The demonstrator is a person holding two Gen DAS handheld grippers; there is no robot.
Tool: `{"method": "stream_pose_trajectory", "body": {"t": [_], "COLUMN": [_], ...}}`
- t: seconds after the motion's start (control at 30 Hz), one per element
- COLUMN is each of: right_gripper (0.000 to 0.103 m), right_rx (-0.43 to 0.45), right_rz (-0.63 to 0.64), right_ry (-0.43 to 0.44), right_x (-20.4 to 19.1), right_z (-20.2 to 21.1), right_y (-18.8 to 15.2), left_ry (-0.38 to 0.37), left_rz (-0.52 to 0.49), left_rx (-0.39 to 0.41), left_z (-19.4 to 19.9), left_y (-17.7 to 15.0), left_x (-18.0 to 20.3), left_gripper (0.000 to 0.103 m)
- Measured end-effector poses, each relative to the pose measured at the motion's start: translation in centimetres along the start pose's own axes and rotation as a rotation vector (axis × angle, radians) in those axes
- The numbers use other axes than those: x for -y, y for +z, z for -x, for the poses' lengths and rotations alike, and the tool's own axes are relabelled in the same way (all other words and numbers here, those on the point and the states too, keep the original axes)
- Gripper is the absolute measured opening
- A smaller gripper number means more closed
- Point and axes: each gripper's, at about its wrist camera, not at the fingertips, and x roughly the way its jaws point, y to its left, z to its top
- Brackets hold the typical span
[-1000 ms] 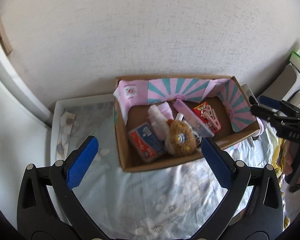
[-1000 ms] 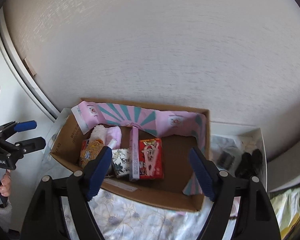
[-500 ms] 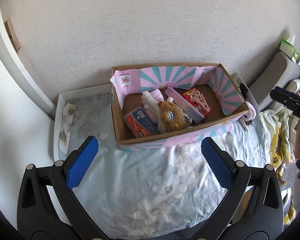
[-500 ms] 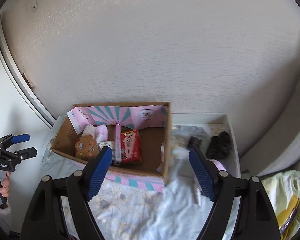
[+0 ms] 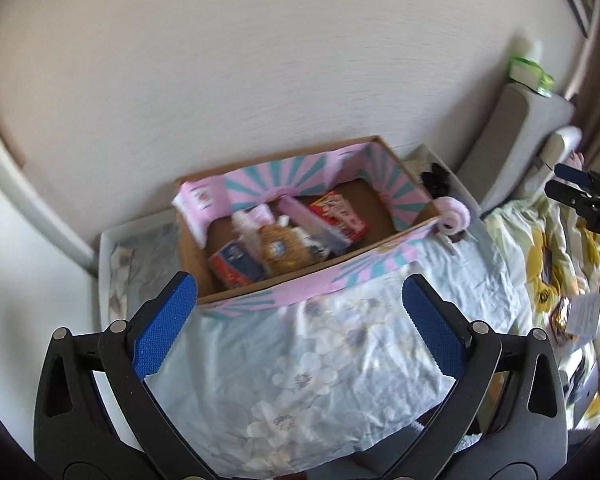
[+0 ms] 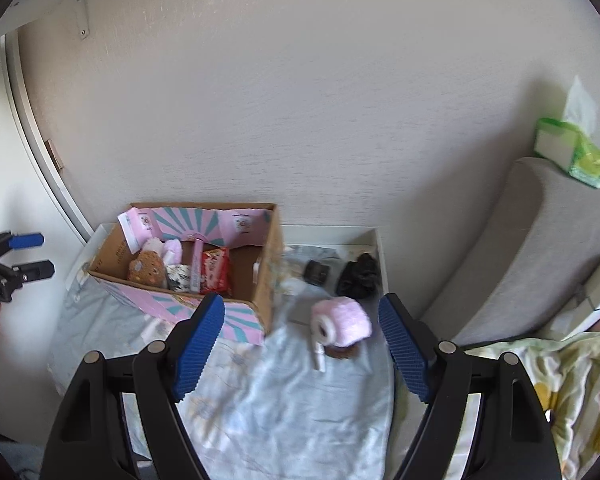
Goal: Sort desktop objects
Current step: 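Move both tools back toward the tape roll and black pouch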
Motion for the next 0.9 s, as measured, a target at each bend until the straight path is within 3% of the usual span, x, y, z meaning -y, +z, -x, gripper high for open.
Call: {"method": "stream_pose_trajectory", "body": {"t": [0.57,0.7,0.83,0.9], "right_gripper": [0.076,0.076,0.076,0.076], "right_rx": [-0.043,-0.071,-0.103,-0.123], "right_rz": [0.048,0.086,0.153,0.219], "right_ry": [-0.067,-0.048,0.043,0.078], "right_x": [4.4,5.5,6.6,6.9], "right_z": [2.0,1.2,0.0,-0.8], "right_y": [-4.1,-4.4,-4.5,-4.4], "left_ry": [-0.168,-0.235,-0.357,-0.371], "left_rz": [-0.191,-0.232,-0.253,-0.288], "left_rx": [-0.055,-0.076,-0.068,-0.061], "left_z": [-3.6,-5.2,-6.6,-7.5], "left_y": [2.0,1.9,1.8,1.7], "left_x": [13.4,16.3,18.4,19.7], "left_gripper": [0.103,0.103,0.103,0.103]}}
